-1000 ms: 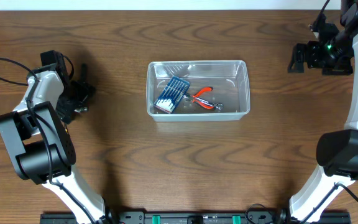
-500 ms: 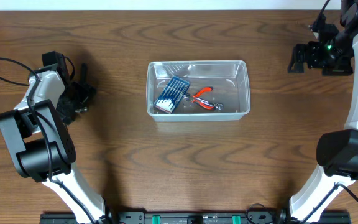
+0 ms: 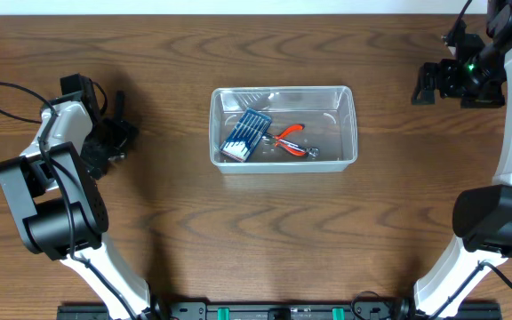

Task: Pack container
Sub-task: 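Lower left gripper over the hammer handle and close on it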

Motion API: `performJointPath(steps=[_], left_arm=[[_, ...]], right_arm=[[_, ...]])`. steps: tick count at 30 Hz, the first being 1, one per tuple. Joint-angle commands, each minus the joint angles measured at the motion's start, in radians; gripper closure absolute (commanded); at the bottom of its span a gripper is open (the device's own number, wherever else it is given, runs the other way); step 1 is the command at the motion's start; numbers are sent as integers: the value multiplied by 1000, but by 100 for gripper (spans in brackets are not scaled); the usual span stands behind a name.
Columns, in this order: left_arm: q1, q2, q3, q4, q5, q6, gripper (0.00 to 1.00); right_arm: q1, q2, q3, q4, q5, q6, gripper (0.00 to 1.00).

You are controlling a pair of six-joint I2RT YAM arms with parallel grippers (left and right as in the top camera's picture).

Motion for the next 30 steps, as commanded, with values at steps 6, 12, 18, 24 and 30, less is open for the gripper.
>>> performJointPath(steps=[6, 12, 18, 24, 30], left_arm=[[5, 32, -6, 10, -1, 13, 18], [5, 32, -6, 12, -1, 13, 20], [5, 32, -6, 16, -1, 13, 27], [5, 32, -6, 27, -1, 13, 33], [5, 32, -6, 37, -1, 14, 37]], right_arm=[[5, -31, 3, -4, 5, -18, 1], [5, -31, 3, -4, 5, -18, 1], [5, -31, 3, -4, 5, -19, 1], [5, -31, 3, -4, 5, -19, 1], [5, -31, 3, -4, 6, -19, 1]])
